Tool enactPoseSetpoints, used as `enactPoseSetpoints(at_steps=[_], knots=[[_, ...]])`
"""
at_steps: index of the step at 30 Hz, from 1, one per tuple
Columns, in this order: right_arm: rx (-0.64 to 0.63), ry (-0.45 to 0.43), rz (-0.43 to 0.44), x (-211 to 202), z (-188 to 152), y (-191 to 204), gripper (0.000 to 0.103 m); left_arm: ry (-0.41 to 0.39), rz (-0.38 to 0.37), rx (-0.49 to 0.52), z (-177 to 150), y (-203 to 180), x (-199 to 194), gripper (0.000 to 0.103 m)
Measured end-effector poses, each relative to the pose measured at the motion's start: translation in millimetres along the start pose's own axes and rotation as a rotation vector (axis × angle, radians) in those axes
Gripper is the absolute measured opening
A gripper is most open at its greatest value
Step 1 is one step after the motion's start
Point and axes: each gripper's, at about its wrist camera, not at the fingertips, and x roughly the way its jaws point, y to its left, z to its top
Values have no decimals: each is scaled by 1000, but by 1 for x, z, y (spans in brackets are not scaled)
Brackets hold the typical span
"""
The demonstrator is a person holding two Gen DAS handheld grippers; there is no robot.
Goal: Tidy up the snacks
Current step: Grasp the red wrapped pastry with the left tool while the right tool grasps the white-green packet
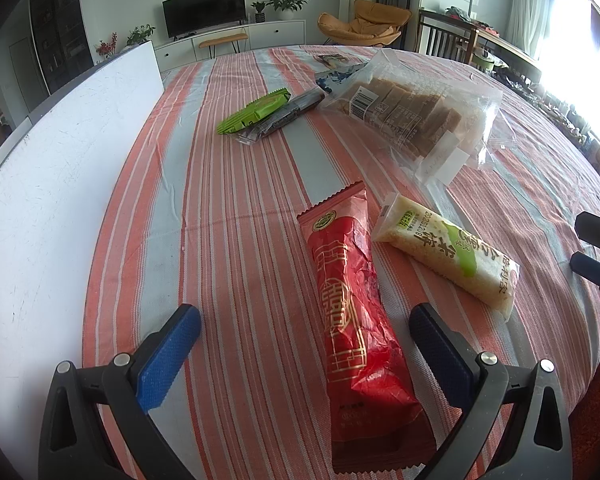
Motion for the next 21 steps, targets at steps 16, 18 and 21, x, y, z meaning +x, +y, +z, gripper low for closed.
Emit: enactPoseSetpoints(at_steps=[16, 18, 21], knots=[[49, 21, 59, 3, 5, 5, 77, 113, -43, 54, 13, 16, -14, 91], [-88, 98, 12, 15, 9, 35, 79, 104, -54, 71, 19, 14, -14, 82], [-358, 139, -43, 24, 10, 89, 78, 122, -82, 111, 27, 6, -4, 61]])
